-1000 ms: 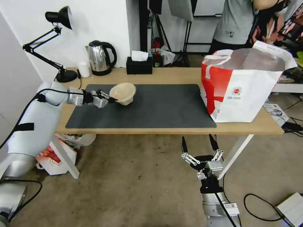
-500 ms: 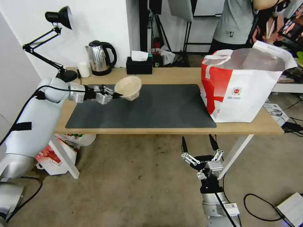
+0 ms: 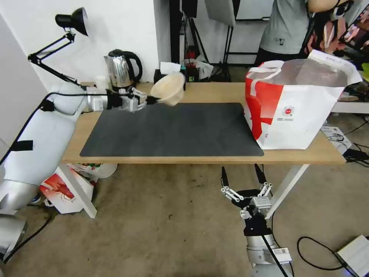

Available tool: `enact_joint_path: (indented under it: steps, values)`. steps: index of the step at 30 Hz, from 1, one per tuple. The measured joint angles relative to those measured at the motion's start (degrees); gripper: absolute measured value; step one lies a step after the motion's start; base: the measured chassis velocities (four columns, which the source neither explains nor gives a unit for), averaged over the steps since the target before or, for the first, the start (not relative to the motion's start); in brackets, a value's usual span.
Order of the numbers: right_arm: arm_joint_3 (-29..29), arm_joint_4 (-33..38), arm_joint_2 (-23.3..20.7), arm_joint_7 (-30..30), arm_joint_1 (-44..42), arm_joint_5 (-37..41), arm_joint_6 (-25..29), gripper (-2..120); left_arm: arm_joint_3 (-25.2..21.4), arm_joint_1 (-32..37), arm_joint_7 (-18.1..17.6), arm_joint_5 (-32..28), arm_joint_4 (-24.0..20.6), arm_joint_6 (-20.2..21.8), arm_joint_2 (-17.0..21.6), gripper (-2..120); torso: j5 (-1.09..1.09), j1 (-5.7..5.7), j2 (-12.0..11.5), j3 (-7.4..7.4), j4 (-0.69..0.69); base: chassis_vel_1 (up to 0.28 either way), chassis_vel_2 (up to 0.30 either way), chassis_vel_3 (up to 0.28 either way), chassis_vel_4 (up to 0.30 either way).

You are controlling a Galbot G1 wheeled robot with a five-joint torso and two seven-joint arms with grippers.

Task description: Pick up the trash from the table and place it into the takeout bag.

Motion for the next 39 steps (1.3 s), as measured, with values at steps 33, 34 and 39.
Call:
enact_joint_path:
  steps: [33, 34, 39]
  values:
    - [0.0, 0.0, 0.0, 0.0, 0.0, 0.0, 0.0, 100, 12.23, -18.86, -0.14, -2.04, 8.09, 1.6, -10.55, 0, -0.01, 0.0, 0.0, 0.0, 0.01, 0.0, 0.0, 0.0, 0.0]
    - [0.0, 0.0, 0.0, 0.0, 0.0, 0.0, 0.0, 100, 12.72, -19.57, -0.13, -2.03, 8.45, 1.61, -10.96, 0, 0.0, 0.0, 0.0, 0.01, 0.01, 0.0, 0.0, 0.0, 0.0]
    - [0.0, 0.0, 0.0, 0.0, 0.0, 0.0, 0.0, 100, 14.52, -22.51, -0.14, -2.03, 9.96, 1.65, -12.84, 0, -0.01, 0.0, 0.0, 0.01, 0.01, 0.0, 0.0, 0.0, 0.0]
